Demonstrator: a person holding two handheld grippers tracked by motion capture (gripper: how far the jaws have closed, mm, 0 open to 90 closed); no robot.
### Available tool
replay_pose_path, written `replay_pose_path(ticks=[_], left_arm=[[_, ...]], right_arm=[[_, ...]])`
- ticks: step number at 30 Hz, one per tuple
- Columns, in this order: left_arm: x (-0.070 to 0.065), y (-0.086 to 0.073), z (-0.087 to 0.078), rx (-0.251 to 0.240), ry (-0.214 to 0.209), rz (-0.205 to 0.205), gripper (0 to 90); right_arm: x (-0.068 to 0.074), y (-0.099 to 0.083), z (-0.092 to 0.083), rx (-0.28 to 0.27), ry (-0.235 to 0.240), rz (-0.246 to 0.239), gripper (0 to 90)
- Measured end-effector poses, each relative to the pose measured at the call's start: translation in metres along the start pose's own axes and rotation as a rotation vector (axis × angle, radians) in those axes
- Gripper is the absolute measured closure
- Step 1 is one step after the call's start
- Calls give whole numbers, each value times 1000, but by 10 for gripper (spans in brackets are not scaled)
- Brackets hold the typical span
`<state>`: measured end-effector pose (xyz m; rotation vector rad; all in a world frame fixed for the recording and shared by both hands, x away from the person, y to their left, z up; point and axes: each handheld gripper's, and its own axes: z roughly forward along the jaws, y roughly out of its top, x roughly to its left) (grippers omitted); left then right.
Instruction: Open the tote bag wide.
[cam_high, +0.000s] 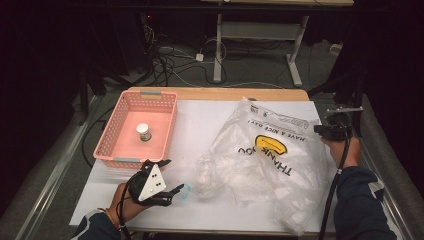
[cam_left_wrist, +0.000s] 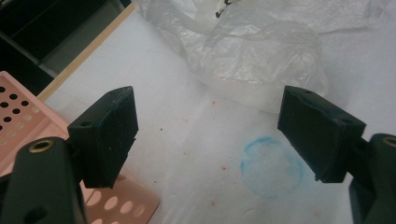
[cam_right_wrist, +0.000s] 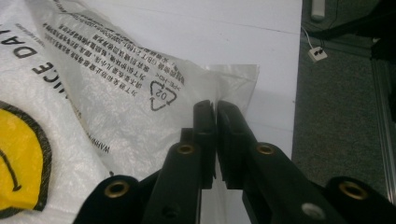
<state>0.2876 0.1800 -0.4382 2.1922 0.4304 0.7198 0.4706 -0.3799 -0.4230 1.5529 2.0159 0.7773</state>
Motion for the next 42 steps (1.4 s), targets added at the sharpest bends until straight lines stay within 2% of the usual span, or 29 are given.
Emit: replay_pose_path(ticks=[3, 6, 8, 9, 10, 11, 13, 15, 18, 20, 22, 23, 25, 28, 30, 32, 34, 35, 36, 39, 40, 42], left_arm=[[1, 0, -1, -2, 4, -3, 195], [1, -1, -1, 0, 7, -6, 195], [1, -1, -2, 0, 9, -10, 195], [1, -1, -2, -1, 9, -11, 195], [1, -1, -2, -2, 10, -13, 195], [1, -1, -2, -1, 11, -14, 195], [0, 0, -2, -2, 10, -17, 195], [0, 0, -2, -2, 9, -17, 195], [-2, 0, -2, -1, 8, -13, 195], [-2, 1, -2, -2, 9, -14, 195], [-2, 1, -2, -2, 7, -15, 195], [-3, 1, -2, -1, 7, -15, 195], [-3, 1, -2, -2, 3, -13, 195], [-4, 1, -1, -1, -3, -7, 195], [-4, 1, -1, 1, -4, -6, 195], [-4, 1, 0, 1, -5, -10, 195], [-4, 1, 0, 1, -8, -9, 195], [-4, 2, 0, 2, -8, -6, 195], [-4, 2, 0, 3, -7, -3, 195], [-4, 1, 0, 2, -7, -7, 195], [-3, 1, 1, 3, -8, -8, 195], [-3, 1, 1, 5, -8, -5, 195]], right_arm=[[1, -8, -11, -19, 27, -2, 827], [4, -16, -21, -37, 33, -20, 804], [13, -22, -35, -85, 52, -69, 733], [13, -22, -35, -85, 52, -69, 733], [17, -24, -39, -115, 74, -83, 720], [26, -26, -48, -152, 111, -105, 686], [46, -29, -59, -180, 142, -170, 622], [73, -31, -74, -206, 218, -274, 581], [110, -37, -91, -246, 341, -369, 487], [134, -42, -97, -253, 391, -450, 431], [154, -47, -97, -231, 453, -511, 395], [163, -50, -95, -219, 463, -547, 381], [178, -53, -89, -185, 465, -614, 348], [192, -56, -74, -121, 479, -680, 312], [200, -60, -65, -90, 413, -747, 303], [205, -63, -55, -71, 377, -779, 313], [207, -64, -45, -54, 309, -789, 371], [207, -62, -37, -38, 271, -772, 504], [207, -62, -37, -38, 271, -772, 504], [204, -59, -30, -45, 267, -737, 696], [203, -57, -29, -42, 262, -742, 747], [204, -54, -26, -49, 268, -718, 824]])
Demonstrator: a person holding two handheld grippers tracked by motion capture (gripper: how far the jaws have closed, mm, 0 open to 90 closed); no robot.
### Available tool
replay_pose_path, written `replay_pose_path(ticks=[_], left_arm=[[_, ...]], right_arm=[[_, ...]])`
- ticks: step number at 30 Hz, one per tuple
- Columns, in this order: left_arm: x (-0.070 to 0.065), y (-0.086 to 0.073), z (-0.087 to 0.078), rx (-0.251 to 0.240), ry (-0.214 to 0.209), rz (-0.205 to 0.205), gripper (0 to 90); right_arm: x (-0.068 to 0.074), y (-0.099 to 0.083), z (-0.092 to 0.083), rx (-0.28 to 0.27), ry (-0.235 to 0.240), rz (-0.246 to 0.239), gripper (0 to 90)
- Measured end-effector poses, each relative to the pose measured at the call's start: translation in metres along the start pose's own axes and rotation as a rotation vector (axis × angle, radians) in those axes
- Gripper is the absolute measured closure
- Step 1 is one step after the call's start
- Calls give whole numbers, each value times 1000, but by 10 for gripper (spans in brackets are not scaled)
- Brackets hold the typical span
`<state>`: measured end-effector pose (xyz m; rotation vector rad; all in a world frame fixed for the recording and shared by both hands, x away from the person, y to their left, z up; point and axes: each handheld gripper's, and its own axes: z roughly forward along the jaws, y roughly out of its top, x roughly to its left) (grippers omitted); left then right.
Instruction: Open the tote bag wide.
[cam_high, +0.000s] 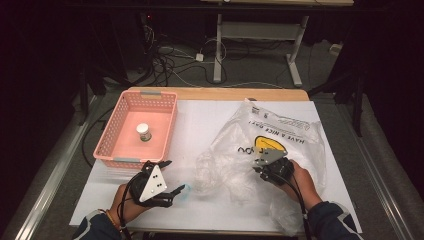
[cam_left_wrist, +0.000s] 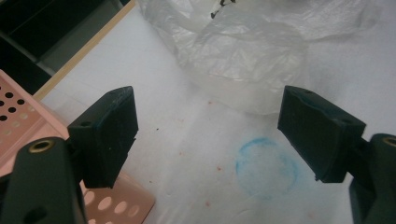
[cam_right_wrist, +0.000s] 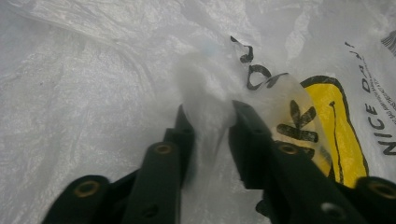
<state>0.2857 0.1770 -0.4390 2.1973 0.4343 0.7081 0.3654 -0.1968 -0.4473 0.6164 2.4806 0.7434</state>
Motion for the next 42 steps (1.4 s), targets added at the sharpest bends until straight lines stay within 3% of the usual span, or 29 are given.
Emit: replay_pose_path(ticks=[2, 7, 14, 16, 30, 42], left_arm=[[0, 0, 0, 0, 1, 1, 195], [3, -1, -1, 1, 8, -4, 195], [8, -2, -3, -7, 17, -16, 195], [8, -2, -4, -7, 22, -17, 195], [16, -3, -2, -34, 41, -89, 194], [13, -7, -8, -20, 55, -93, 194]], right_arm=[[-1, 4, 2, -8, 1, 8, 883], [-4, 25, 5, -68, -21, 43, 898], [-13, 53, 1, -181, -55, 97, 900], [-17, 60, -5, -230, -86, 123, 900], [-30, 63, -21, -307, -114, 192, 900], [-37, 66, -27, -347, -144, 195, 900]])
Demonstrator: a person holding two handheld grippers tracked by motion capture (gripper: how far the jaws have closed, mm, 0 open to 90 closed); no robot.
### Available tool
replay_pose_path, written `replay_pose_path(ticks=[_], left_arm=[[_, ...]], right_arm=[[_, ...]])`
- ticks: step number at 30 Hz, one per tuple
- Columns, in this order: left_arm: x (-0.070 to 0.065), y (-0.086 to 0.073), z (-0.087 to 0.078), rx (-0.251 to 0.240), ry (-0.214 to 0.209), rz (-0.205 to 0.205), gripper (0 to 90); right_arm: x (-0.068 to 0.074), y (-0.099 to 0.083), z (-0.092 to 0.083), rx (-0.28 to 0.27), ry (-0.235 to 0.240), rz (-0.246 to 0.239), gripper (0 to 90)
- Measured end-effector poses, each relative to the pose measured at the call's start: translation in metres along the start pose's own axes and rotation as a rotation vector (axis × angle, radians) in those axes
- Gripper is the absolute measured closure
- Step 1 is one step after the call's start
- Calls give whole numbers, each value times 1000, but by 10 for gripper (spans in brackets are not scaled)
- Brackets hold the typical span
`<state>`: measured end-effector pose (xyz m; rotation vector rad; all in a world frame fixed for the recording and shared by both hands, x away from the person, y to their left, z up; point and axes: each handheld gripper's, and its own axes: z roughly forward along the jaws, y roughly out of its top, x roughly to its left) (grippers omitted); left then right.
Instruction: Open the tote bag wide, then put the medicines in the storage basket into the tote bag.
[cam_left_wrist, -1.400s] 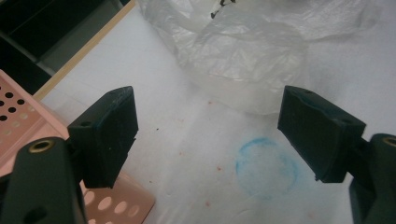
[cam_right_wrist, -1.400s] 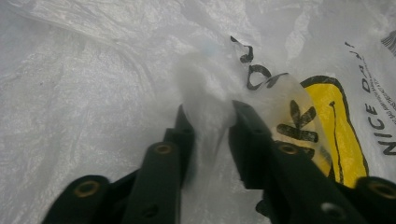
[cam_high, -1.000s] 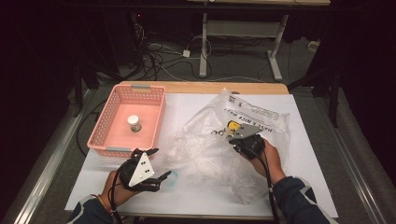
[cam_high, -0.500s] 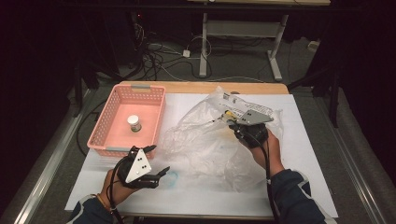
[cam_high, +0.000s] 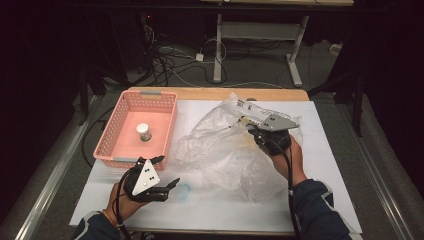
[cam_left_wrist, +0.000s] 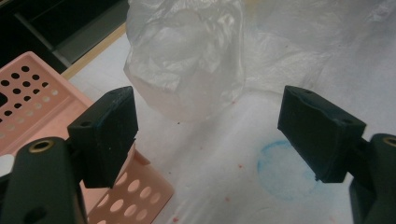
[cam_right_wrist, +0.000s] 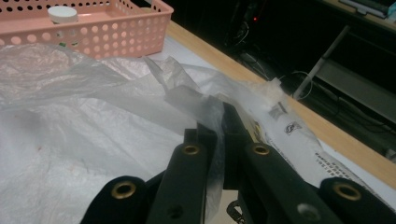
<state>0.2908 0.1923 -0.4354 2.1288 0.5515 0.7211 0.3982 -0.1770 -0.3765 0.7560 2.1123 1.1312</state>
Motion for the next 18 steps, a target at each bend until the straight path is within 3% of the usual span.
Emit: replay_pose_path(ticks=[6, 18], left_arm=[[2, 0, -1, -3, 3, -5, 194], [4, 2, 1, -4, 6, -6, 195]], right_arm=[[-6, 7, -2, -21, -41, 0, 900], [-16, 14, -6, -41, -57, 14, 900]])
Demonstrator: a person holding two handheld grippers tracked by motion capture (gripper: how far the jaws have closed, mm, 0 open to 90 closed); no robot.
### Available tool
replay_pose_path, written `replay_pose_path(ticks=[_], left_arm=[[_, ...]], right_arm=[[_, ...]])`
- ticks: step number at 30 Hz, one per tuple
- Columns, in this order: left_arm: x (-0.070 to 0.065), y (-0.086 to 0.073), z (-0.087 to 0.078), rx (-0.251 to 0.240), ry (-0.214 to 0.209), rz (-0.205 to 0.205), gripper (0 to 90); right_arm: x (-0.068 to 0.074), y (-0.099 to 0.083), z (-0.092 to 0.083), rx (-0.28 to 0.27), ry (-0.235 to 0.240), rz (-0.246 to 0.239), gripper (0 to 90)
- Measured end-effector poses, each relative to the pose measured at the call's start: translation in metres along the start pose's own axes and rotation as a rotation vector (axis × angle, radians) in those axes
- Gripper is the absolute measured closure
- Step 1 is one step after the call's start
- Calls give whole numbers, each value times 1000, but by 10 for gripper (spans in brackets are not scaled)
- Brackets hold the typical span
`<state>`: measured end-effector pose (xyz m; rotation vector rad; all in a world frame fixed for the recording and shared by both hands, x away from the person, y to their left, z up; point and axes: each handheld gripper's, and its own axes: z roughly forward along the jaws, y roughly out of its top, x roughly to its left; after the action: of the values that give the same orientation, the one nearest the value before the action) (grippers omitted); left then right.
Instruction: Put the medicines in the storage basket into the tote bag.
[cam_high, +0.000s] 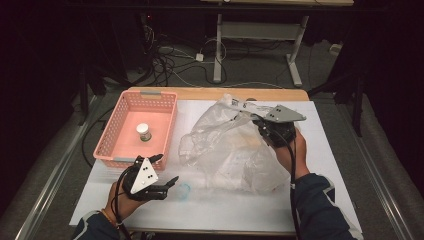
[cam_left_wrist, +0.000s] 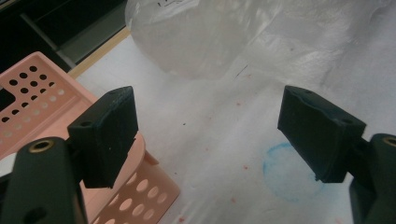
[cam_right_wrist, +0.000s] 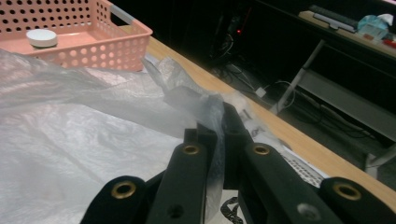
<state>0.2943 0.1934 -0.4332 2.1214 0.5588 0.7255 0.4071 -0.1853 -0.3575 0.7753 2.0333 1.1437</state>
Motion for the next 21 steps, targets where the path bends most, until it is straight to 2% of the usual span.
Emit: replay_pose_path(ticks=[7, 13, 19, 21], left_arm=[[3, 2, -1, -6, 7, 0, 195], [11, 5, -8, -27, 38, -14, 195], [30, 9, -18, -37, 95, -49, 195], [40, 9, -22, -39, 119, -76, 194]], right_arm=[[-7, 8, -4, -11, -20, -1, 900], [-13, 16, -7, -18, -56, -6, 900], [-14, 27, -8, -25, -86, -8, 900], [-13, 28, -7, -29, -93, -7, 900]])
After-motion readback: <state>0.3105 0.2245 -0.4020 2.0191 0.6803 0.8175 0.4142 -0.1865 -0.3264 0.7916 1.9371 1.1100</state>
